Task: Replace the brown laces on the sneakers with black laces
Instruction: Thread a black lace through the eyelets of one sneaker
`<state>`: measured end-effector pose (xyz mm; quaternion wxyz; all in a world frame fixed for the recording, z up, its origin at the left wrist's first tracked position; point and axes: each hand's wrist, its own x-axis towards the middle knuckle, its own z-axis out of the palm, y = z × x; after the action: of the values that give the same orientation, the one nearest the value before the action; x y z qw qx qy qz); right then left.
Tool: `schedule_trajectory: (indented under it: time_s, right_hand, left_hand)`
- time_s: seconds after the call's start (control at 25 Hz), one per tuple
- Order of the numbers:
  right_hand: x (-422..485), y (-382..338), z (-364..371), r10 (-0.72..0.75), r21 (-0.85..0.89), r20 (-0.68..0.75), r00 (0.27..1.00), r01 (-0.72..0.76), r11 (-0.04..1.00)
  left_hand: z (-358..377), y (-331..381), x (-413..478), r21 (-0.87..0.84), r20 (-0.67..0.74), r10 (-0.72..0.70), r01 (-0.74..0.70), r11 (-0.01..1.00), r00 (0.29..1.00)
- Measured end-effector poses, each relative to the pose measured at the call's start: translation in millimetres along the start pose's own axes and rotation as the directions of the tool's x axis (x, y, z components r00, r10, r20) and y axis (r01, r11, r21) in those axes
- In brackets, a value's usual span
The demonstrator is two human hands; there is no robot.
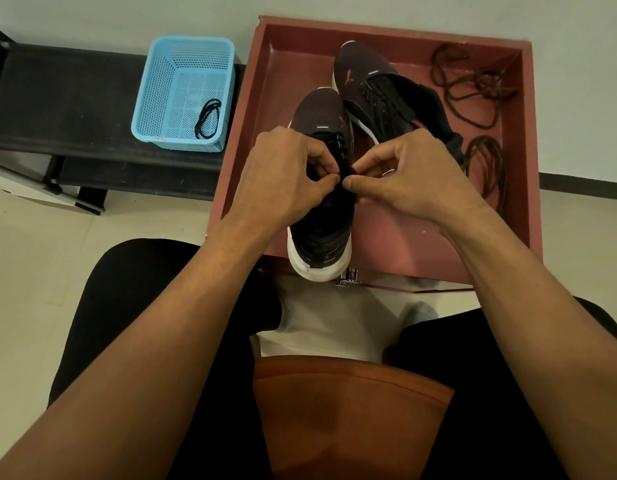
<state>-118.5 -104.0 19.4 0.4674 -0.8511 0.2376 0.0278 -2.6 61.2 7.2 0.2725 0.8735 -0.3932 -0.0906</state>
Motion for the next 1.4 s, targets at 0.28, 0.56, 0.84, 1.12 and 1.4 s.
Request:
schedule_trajectory:
  time_s: [0.28,0.56,0.84,1.12,1.4]
  right_hand:
    - [0.1,0.2,0.4,-0.017,-0.057,-0.02,1.0,0.016,0.998]
    - [1.8,-0.4,1.6,-0.064,-0.106,0.01,0.998,0.064,0.992]
    - [0.5,-0.8,-3.6,-0.003,-0.03,0.043,0.999,0.004,1.0]
    - [-2.3,-2.9,-6.8,0.032,-0.095,-0.025,0.999,-0.035,0.995]
    - [-2.3,4.1,-4.3,0.184,-0.494,0.096,0.978,-0.114,0.862]
  left_hand:
    - [-0.2,1.0,-0.1,0.019,0.002,0.051,-0.051,0.999,0.999]
    - [1.3,2.7,-2.2,0.004,-0.042,0.029,-0.029,1.0,0.999]
    - [2.4,-0.1,-0.5,-0.027,-0.059,0.019,-0.02,0.999,0.998]
    - [-2.7,-13.3,-3.5,0.075,-0.069,0.023,-0.018,0.997,0.997]
    - [-5.8,-26.6,-1.8,0.018,-0.02,-0.064,0.065,0.998,0.998]
